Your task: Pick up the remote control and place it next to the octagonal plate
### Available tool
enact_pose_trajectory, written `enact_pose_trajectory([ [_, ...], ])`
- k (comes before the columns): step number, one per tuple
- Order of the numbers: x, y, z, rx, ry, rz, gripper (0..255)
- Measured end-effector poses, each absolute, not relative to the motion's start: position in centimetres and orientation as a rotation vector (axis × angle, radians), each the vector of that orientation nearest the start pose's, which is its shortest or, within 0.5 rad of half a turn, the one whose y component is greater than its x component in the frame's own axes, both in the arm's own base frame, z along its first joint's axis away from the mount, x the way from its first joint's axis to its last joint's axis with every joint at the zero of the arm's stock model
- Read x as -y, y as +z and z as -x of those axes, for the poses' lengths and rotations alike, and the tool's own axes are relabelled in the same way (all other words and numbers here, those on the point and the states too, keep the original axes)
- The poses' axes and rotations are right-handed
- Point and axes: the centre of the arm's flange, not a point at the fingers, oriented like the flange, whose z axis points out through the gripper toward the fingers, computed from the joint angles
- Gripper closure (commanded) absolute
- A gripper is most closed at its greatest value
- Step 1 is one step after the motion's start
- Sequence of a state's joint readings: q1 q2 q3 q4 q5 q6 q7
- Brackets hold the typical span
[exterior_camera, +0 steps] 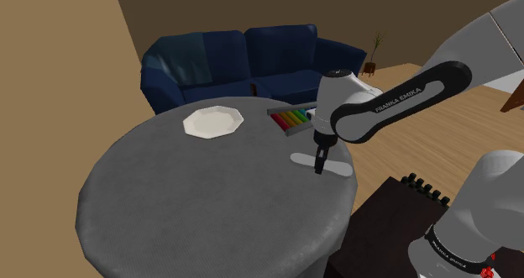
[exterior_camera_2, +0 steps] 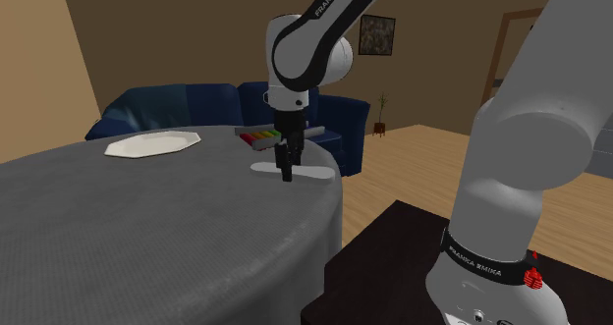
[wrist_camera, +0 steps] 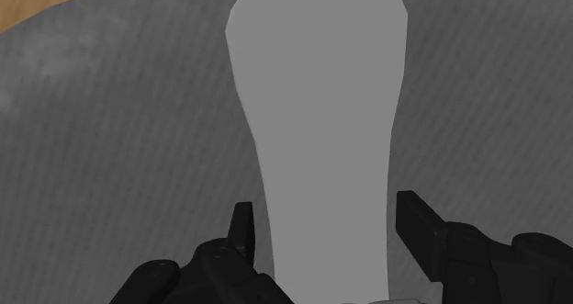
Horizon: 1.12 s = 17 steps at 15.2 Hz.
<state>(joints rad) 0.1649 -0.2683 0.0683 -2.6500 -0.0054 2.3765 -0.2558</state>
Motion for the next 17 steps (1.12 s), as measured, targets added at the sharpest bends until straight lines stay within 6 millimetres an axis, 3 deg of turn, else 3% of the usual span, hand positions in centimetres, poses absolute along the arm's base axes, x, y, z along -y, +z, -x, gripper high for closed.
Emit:
enact_pose_trajectory([
  [5,-9.3,33.3,-39.6,0.768,0.009,3.069,255],
  [17,-9.4,39.2,-39.6,0.768,0.009,3.069,255],
])
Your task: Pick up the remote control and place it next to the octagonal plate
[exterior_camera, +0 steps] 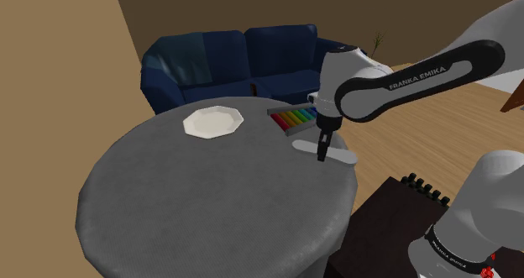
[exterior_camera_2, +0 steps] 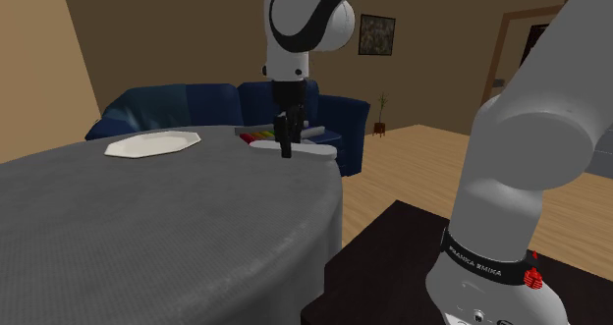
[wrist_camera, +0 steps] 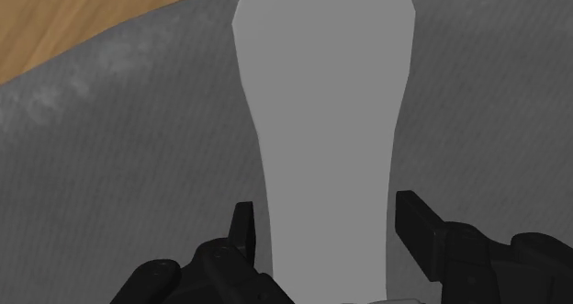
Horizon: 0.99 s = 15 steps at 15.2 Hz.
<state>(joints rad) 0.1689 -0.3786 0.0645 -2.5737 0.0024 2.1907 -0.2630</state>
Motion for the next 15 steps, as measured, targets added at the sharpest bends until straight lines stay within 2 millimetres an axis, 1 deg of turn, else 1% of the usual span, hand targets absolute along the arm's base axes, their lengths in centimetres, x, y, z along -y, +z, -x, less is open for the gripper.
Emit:
enact_pose_trajectory([
  [4,-9.3,41.3,-39.7,0.768,0.008,3.069,255],
  [5,-9.5,41.6,-40.2,0.768,0.008,3.069,255],
  [6,-10.1,41.8,-41.1,0.768,0.008,3.069,255],
  [7,-10.1,41.6,-42.2,0.768,0.008,3.069,255],
  [11,-11.1,41.9,-47.5,0.768,0.009,3.069,255],
  [12,-11.7,41.8,-48.4,0.768,0.009,3.069,255],
  [13,-11.7,42.1,-49.7,0.769,0.010,3.069,255],
  [15,-12.7,41.9,-52.1,0.768,0.009,3.069,255],
])
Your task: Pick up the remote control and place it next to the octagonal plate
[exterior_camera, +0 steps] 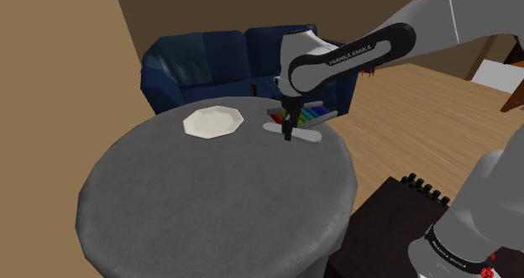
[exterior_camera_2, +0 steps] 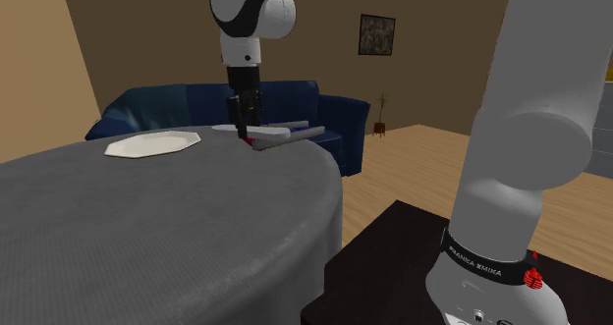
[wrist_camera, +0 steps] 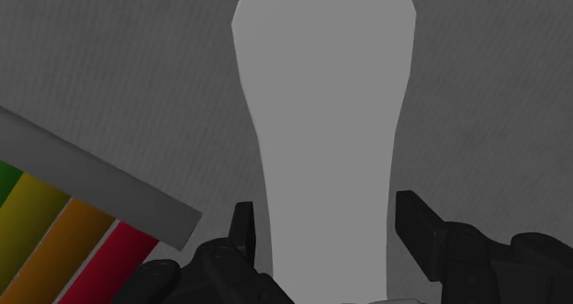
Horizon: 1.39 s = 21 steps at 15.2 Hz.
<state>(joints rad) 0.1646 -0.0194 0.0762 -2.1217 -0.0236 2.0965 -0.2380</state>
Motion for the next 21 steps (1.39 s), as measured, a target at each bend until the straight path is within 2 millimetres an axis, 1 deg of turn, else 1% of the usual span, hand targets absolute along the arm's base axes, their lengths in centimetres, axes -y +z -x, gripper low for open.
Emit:
enact_pose_trajectory([
  [3,-13.4,41.9,-56.3,0.769,0.009,3.069,255],
  [6,-15.0,41.7,-59.9,0.768,0.009,3.069,255],
  [10,-16.1,41.9,-65.0,0.769,0.010,3.069,255],
  [11,-16.5,42.1,-66.5,0.769,0.010,3.069,255],
  [12,-16.6,41.8,-67.4,0.769,0.010,3.069,255],
  [15,-17.2,40.5,-67.9,0.768,0.010,3.069,255],
  [21,-16.9,37.3,-68.0,0.768,0.010,3.069,255],
])
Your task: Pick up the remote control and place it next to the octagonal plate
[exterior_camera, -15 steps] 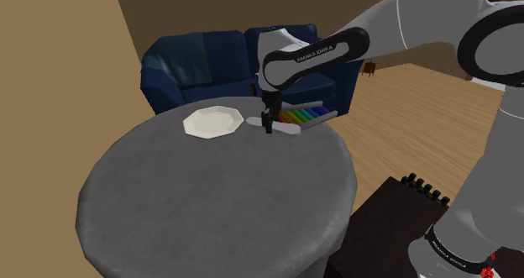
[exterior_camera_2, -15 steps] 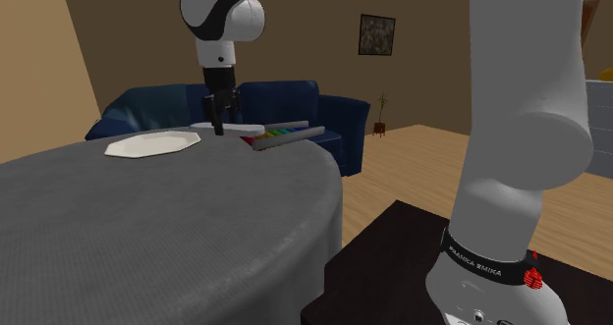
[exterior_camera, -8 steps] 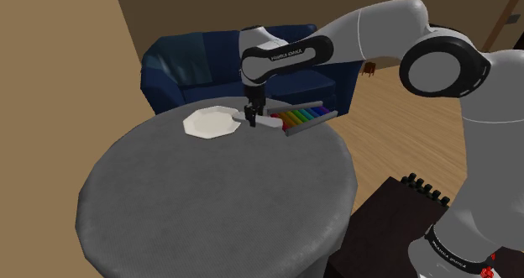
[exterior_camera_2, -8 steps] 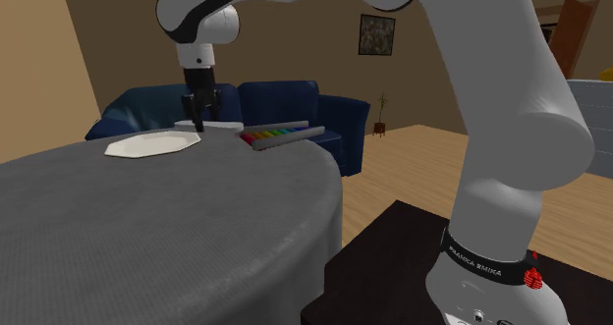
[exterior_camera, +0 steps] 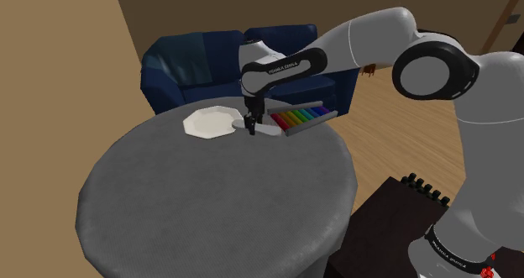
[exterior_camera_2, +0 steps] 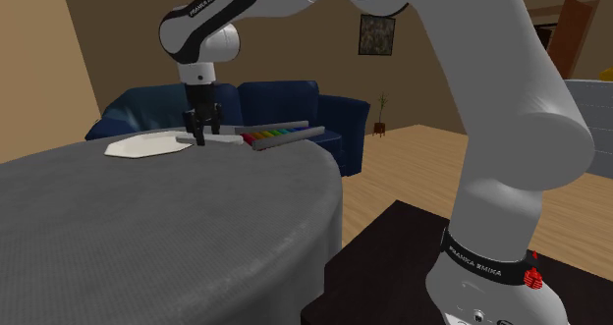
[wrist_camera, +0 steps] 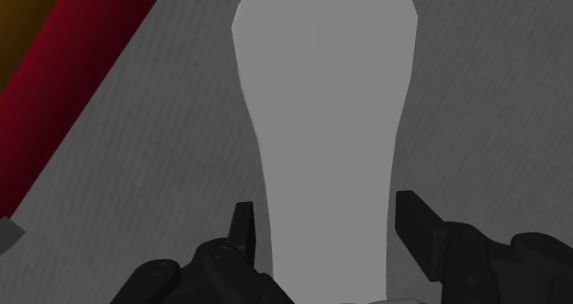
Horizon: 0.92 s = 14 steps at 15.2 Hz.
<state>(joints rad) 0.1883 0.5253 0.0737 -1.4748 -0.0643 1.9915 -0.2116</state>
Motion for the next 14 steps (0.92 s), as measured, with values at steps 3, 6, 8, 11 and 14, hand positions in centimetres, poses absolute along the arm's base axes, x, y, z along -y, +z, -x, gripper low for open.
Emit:
enact_pose_trajectory([
  [3,-17.1,35.7,-67.9,0.768,0.010,3.069,255],
  [6,-17.1,34.5,-68.0,0.768,0.011,3.069,255],
  [8,-17.1,34.4,-68.0,0.768,0.010,3.069,255],
  [11,-17.1,34.3,-68.0,0.768,0.010,3.069,255],
  [14,-17.1,34.3,-68.0,0.768,0.009,3.069,0],
])
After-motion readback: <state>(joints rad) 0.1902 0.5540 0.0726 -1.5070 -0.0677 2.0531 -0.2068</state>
